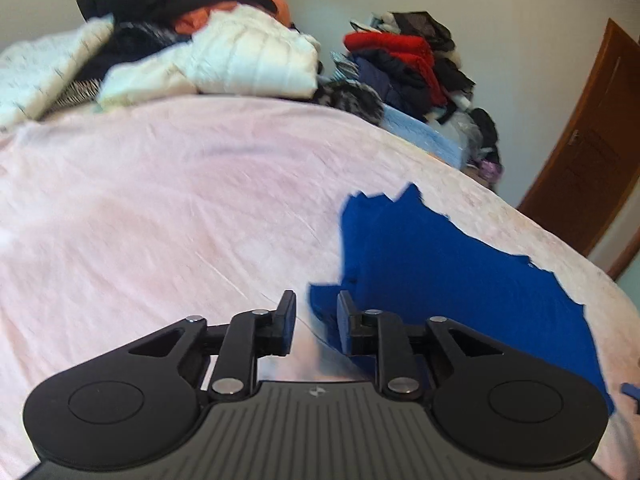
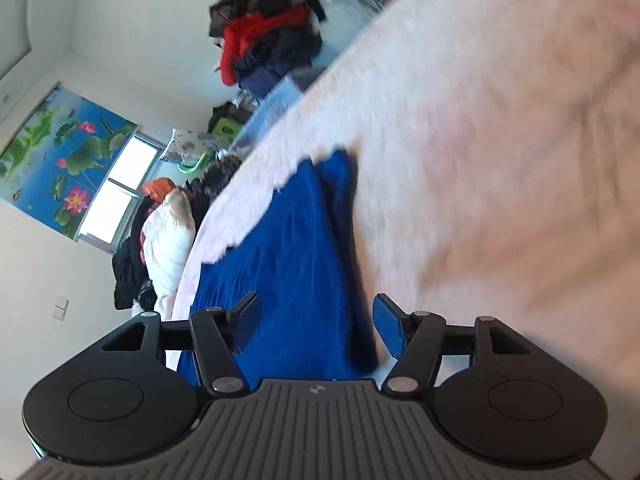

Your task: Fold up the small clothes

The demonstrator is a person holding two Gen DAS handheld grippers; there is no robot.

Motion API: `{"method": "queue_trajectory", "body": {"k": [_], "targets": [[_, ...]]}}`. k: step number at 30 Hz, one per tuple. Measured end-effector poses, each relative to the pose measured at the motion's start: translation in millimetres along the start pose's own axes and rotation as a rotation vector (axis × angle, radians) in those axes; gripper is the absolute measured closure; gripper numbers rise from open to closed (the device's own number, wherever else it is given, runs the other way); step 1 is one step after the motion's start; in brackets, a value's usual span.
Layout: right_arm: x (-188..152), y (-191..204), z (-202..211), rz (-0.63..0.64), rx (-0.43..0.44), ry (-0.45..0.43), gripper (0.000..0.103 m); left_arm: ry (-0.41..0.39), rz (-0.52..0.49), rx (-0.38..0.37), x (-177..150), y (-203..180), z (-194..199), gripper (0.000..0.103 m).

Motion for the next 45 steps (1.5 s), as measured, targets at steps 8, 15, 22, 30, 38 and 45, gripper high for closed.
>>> {"method": "queue_trajectory", "body": {"k": [8,15,22,30,38,45], "targets": [[64.0,42.9,-98.8,0.178,-0.099,0.062,0.041,-0.009,-0.136,-0.086,47.5,-64.5,-69.5,0.028],[87.9,42.3,-153.7,0.104,-0.122,0.167,0.044,0.141,-0.194,-0.077,31.9,-77.8,-132.6,0.028],[76.0,30.9,-172.3,0.096,-0.118,0.25,0.094,0.215,-0.105,-0.165,36.0,-64.1,-149.6,0.026],[76.4,27.2,-170.0,0.144,-0.106,0.225,0.096,0.192,-0.276,-0.095,34.4,-83.5,-149.9,0.078],[81.8,30.8,-161.9,0.162,-0.111,0.175,0.097,0.206,-0.227,-0.109,50.3,-74.0,-137.5,0.093],[82.0,14.9,-163.7,0.1,-0.109,0.185,0.09,0.195,-0.272,-0.057,42.1,-73.0,-140.0,0.091]]}}
Point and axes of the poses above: each gripper's, at about its wrist camera, not at the fingertips, and z roughly against the way its jaws point, y to its left, x to its top, the point moved 3 cm from there along -z, roughly the way its jaws point, and after that the axes turned 5 degrees about -z, right-handed, at the moved point
